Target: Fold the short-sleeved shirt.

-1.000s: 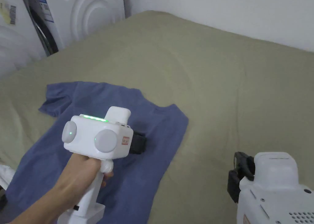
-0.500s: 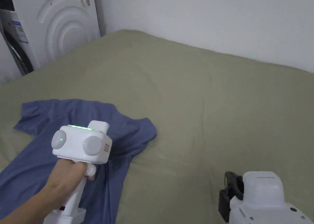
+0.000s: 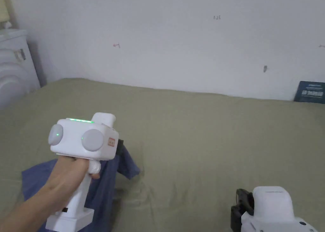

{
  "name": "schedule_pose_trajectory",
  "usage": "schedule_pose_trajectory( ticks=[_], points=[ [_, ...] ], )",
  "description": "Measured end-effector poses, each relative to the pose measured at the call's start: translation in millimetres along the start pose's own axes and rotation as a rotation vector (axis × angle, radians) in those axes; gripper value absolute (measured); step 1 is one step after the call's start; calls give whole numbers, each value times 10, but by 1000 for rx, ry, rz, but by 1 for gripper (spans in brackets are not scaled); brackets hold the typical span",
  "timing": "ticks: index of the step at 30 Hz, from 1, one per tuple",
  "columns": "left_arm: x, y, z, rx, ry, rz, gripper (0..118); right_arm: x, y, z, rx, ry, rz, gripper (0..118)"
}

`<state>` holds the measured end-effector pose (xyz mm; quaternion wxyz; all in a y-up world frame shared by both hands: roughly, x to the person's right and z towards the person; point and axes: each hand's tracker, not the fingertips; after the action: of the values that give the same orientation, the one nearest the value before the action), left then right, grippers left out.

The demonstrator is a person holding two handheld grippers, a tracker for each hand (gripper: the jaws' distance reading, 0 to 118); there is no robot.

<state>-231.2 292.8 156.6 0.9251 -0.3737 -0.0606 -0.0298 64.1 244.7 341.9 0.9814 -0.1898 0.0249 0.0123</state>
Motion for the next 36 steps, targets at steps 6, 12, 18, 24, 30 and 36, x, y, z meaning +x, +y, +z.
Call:
schedule_pose_trajectory(
  ticks=[6, 12, 18, 24, 30, 36],
  points=[
    [1362, 270, -121, 30, -223, -140, 2, 466, -22, 252, 11, -96, -45, 0],
    [2607, 168, -492, -27, -436, -224, 2, 876, -121, 306, -16, -197, -67, 0],
    [3110, -575, -1275, -238, -458, -234, 2, 1099, -338, 173, -81, -236, -92, 0],
    [3010, -978, -1862, -315, -452, -158, 30, 1172, -508, 0, -143, -236, -92, 0],
    [2435, -856, -1301, -136, -405, -86, 118, 1100, -465, -3, -134, -226, -94, 0],
    [1270, -1070, 61, 183, -267, 67, 43, 865, -418, 151, -79, -193, -77, 0]
  ],
)
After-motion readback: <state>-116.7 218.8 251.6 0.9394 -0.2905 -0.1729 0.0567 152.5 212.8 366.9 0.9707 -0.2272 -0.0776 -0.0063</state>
